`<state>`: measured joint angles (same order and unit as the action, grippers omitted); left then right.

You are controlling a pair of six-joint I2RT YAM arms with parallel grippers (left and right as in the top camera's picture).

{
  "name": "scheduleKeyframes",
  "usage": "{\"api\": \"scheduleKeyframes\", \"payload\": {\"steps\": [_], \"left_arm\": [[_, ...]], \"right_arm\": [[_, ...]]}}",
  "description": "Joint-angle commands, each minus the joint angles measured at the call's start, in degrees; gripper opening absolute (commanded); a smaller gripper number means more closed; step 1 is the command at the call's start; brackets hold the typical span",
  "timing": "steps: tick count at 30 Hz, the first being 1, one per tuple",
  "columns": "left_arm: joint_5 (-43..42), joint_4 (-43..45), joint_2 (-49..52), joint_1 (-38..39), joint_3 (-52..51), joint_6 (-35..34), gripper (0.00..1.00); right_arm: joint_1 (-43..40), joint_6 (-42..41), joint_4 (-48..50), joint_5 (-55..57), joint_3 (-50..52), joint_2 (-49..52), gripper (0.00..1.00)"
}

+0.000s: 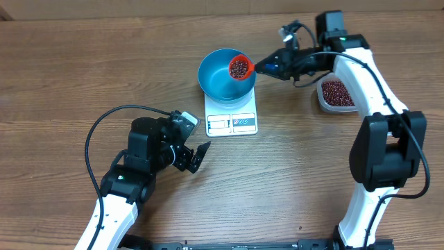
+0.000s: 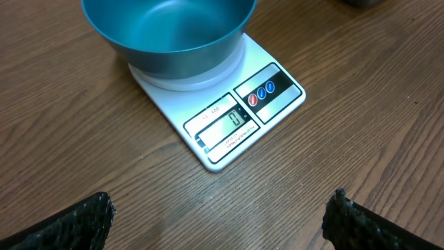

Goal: Scoop item into bowl and weigh 150g on scale
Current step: 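Carry the filled scoop with the right gripper over the teal bowl, then tip the scoop with the right gripper to pour beans into the bowl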

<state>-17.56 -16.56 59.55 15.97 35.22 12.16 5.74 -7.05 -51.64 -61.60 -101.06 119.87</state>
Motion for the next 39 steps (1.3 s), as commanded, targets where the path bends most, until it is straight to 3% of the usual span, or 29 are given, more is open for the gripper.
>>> {"api": "scheduleKeyframes", "payload": {"steps": [1, 11, 24, 31, 39], "left_arm": [[0.15, 0.07, 0.42, -0.20, 0.02, -0.61, 0.99], [0.15, 0.07, 0.42, -0.20, 0.02, -0.61, 0.99], [0.15, 0.07, 0.42, -0.20, 0.02, -0.61, 1.00], [0.15, 0.07, 0.42, -0.20, 0.02, -0.61, 0.99], [0.15, 0.07, 0.42, -0.20, 0.02, -0.61, 1.00]], "right_arm": [[3.23, -3.65, -2.12, 14.56, -6.10, 0.04, 0.04], [12.04, -1.44, -8.72, 43.60, -15.87, 0.04, 0.04], [24.26, 3.72, -10.40, 75.89, -16.37, 0.04, 0.04], [29.62, 6.14, -10.47, 87.78, -16.37, 0.04, 0.04], [30.58, 7.10, -10.43, 86.95, -16.39, 0.04, 0.04]]}}
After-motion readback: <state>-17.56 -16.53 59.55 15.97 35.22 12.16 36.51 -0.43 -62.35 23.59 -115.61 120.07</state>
